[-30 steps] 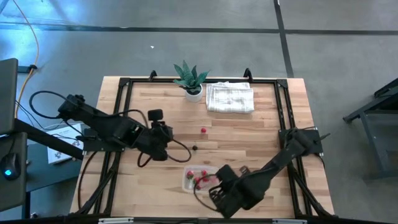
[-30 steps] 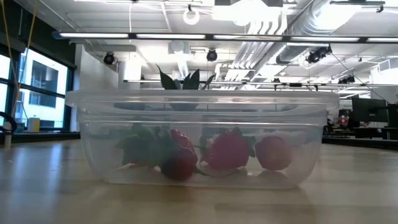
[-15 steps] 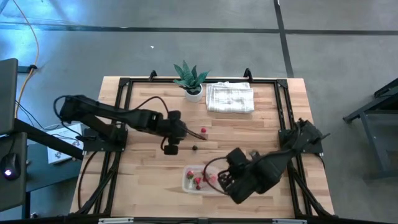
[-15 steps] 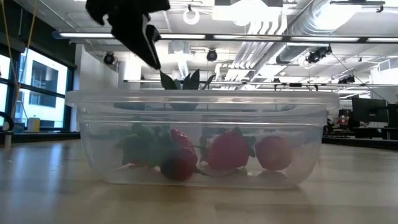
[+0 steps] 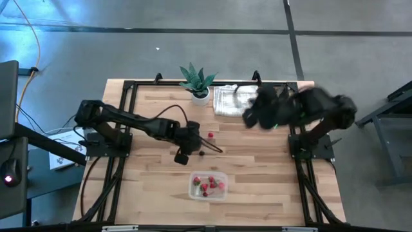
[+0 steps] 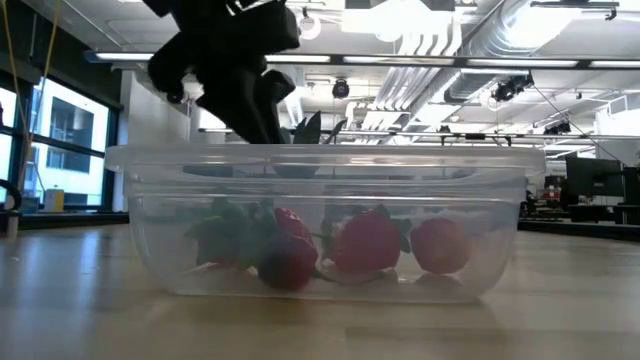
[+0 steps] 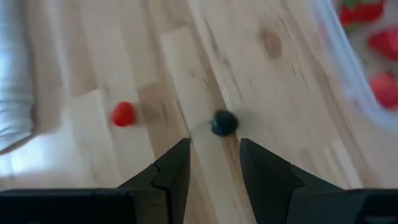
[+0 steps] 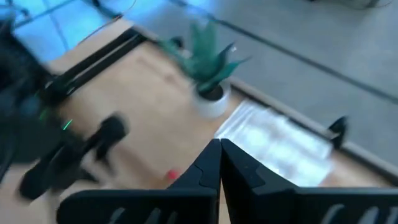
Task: Pick and placing Produce into tupperware
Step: Put the black cherry into the transparent bin
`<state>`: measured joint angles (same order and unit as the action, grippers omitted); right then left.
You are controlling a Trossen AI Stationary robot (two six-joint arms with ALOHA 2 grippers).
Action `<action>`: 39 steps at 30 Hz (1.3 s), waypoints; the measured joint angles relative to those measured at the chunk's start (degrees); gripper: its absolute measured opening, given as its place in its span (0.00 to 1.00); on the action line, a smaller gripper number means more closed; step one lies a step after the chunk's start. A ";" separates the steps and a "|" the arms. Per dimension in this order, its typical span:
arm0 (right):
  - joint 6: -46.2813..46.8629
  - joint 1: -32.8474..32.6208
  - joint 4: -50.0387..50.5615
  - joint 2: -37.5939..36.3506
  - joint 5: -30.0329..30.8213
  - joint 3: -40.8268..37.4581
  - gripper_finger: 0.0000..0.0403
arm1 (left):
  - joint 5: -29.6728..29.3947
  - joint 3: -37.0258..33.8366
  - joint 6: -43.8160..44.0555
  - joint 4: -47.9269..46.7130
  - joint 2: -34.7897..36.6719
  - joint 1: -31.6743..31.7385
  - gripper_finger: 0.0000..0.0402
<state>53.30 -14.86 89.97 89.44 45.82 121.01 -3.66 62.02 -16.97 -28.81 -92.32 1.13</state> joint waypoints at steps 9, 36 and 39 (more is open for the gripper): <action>-4.90 6.53 -0.54 -7.71 -1.38 0.00 0.00 | 0.68 0.04 -13.18 -0.97 -3.52 0.02 0.32; -2.12 6.21 -0.64 -3.20 -1.20 0.00 0.00 | 7.52 -0.04 -33.50 6.62 -12.44 6.73 0.32; -2.12 6.21 -0.65 -3.20 -1.07 0.00 0.00 | 7.74 0.04 -33.76 8.16 -13.67 6.73 0.32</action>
<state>51.18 -8.64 89.32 86.24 44.75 121.01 4.08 62.06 -50.73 -20.65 -105.98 7.86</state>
